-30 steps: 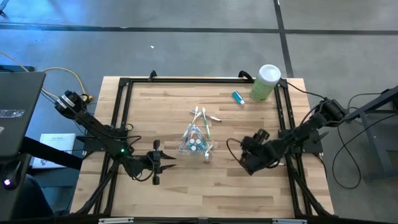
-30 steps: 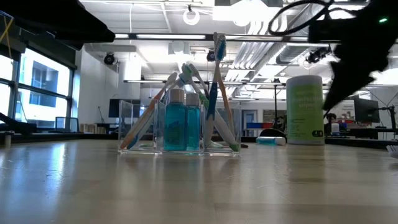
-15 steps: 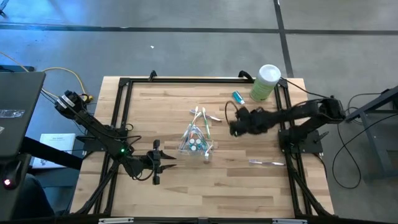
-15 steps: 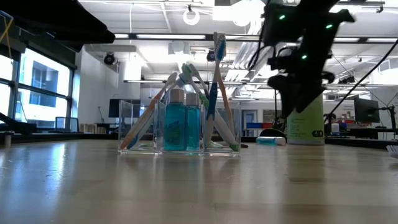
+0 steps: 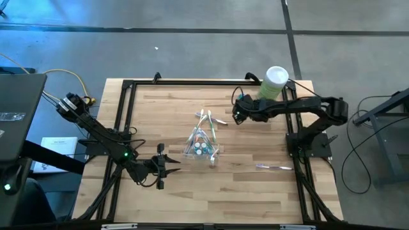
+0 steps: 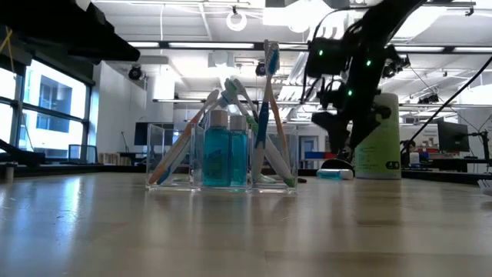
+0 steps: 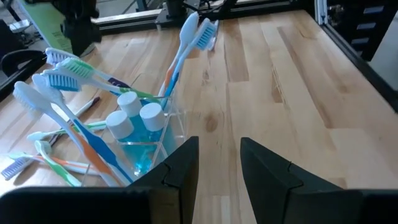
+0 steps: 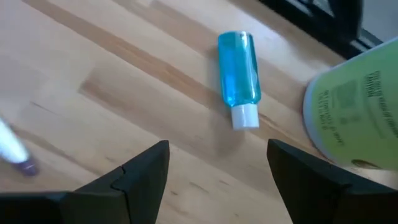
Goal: Pick & Place toothbrushing station
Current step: Put the mouthwash into the center of the transparent organizer
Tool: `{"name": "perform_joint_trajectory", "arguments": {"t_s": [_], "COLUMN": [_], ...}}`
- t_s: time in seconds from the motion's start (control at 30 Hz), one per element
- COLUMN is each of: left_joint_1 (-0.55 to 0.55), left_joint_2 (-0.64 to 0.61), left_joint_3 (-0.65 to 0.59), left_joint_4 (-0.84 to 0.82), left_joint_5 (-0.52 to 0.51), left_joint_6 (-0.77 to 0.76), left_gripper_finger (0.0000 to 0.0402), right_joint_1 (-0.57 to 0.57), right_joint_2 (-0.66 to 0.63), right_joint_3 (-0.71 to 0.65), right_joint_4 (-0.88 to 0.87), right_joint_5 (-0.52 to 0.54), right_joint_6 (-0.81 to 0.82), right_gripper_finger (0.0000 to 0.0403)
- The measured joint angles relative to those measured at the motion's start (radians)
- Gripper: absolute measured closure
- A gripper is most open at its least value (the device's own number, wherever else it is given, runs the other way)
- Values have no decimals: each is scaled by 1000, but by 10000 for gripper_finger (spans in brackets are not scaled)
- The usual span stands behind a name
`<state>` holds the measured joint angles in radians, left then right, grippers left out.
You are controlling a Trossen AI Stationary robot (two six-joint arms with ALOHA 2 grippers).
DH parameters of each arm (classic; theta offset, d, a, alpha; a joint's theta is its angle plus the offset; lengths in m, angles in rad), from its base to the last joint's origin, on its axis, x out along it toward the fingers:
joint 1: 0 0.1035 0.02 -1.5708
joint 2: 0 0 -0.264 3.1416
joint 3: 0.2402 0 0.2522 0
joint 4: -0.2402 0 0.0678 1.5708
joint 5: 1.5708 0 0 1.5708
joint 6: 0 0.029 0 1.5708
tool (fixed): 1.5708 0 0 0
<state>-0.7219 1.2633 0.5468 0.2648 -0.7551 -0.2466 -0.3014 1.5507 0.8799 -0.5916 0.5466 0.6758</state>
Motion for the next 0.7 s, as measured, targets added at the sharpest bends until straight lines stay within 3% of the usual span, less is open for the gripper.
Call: {"name": "perform_joint_trajectory", "arguments": {"t_s": [0.33, 0.47, 0.7], "left_joint_1": [0, 0, 0], "left_joint_2": [0, 0, 0], "left_joint_3": [0, 0, 0], "left_joint_4": [-7, -7, -6], "left_joint_5": [0, 0, 0], "left_joint_6": [-2, -6, -32], "left_gripper_finger": [289, 289, 289], "right_joint_1": [-76, -101, -144], "right_joint_2": [176, 185, 187], "right_joint_3": [-1, 0, 0], "right_joint_4": [124, 126, 126], "right_joint_5": [37, 84, 74], "right_joint_6": [-63, -69, -94], "right_gripper_finger": [140, 140, 140]}}
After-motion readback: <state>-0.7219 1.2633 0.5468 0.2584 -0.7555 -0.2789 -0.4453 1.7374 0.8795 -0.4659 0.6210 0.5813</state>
